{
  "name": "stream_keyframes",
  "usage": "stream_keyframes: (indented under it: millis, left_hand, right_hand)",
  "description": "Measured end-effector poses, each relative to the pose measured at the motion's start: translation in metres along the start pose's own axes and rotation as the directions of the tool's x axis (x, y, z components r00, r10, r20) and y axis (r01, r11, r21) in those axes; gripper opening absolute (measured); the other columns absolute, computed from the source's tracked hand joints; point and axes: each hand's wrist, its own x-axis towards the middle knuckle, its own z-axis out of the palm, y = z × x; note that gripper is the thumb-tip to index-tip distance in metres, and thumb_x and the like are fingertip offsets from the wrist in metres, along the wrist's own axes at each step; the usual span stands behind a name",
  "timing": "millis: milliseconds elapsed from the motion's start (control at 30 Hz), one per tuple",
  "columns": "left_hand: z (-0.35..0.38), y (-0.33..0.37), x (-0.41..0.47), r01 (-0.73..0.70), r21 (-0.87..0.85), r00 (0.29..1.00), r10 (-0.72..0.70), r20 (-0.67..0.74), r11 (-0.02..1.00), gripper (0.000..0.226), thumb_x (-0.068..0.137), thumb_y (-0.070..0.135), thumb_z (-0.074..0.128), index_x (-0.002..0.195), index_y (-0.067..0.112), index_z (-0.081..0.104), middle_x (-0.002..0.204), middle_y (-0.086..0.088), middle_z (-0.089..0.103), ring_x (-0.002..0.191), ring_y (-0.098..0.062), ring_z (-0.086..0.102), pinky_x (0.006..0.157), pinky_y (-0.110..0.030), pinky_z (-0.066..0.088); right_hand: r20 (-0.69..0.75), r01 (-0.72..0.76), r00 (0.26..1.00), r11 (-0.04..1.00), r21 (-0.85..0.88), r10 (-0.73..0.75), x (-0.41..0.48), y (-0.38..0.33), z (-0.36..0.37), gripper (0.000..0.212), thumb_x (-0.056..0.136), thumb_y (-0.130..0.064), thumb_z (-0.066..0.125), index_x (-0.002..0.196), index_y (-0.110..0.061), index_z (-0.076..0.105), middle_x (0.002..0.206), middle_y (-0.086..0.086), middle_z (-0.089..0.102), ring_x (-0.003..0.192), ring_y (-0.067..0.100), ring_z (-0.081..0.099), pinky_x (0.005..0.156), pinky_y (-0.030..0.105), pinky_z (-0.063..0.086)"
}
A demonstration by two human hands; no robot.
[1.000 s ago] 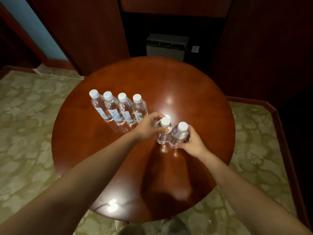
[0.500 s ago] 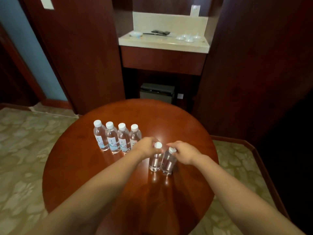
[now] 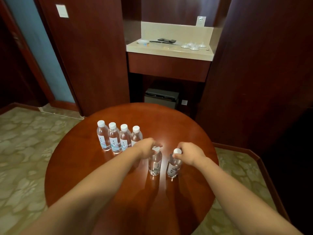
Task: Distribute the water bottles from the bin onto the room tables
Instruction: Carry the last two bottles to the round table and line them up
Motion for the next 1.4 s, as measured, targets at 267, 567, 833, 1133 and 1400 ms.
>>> stream_keyframes:
  millis: [267,567,833,1133,1400]
  left_hand:
    - [0.005,-0.005,-0.006,0.065,-0.121,0.992,-0.077,-0.099,0.991,0.055,0.081,0.034,0.076,0.132,0.021,0.057,0.129,0.002,0.062,0.107,-0.016,0.061,0.092,-0.033,0.051]
    - [0.018,-0.004,0.002,0.166,-0.108,0.957,-0.186,-0.221,0.980,0.041,0.077,0.037,0.078,0.111,0.020,0.064,0.108,0.002,0.068,0.098,-0.019,0.064,0.078,-0.034,0.051]
    - [0.015,-0.009,0.007,0.067,-0.036,0.971,-0.074,-0.228,0.997,0.047,0.081,0.029,0.076,0.126,0.020,0.063,0.125,0.001,0.064,0.103,-0.019,0.064,0.091,-0.037,0.052]
    - [-0.003,-0.008,0.019,-0.008,0.209,0.978,0.051,-0.203,0.978,0.037,0.085,0.033,0.069,0.121,0.028,0.064,0.119,0.004,0.066,0.108,-0.018,0.056,0.084,-0.036,0.051]
    - [-0.027,-0.019,0.045,-0.046,0.418,0.973,0.135,-0.188,0.908,0.037,0.081,0.042,0.072,0.117,0.033,0.066,0.108,0.010,0.070,0.105,-0.017,0.047,0.081,-0.033,0.032]
  right_hand:
    - [0.060,0.007,0.998,0.984,0.176,-0.018,0.001,0.012,0.003,0.033,0.087,-0.038,0.065,0.114,-0.021,0.062,0.113,0.000,0.068,0.101,0.021,0.064,0.088,0.039,0.053]
    - [0.011,-0.009,1.000,0.965,0.261,0.007,-0.001,0.016,0.011,0.034,0.082,-0.032,0.071,0.115,-0.031,0.064,0.110,-0.007,0.070,0.100,0.015,0.065,0.087,0.035,0.054]
    - [-0.012,0.005,1.000,0.970,0.242,-0.002,0.007,0.018,0.016,0.036,0.079,-0.034,0.076,0.113,-0.032,0.066,0.111,-0.008,0.071,0.106,0.014,0.065,0.086,0.033,0.053]
    - [-0.054,0.026,0.998,0.937,0.349,-0.007,0.029,0.007,0.019,0.029,0.077,-0.029,0.078,0.104,-0.030,0.069,0.104,-0.009,0.074,0.101,0.012,0.067,0.085,0.035,0.054]
    - [-0.067,0.022,0.998,0.943,0.331,0.000,0.058,-0.005,0.018,0.033,0.079,-0.030,0.076,0.111,-0.032,0.068,0.110,-0.010,0.072,0.103,0.012,0.067,0.080,0.030,0.052]
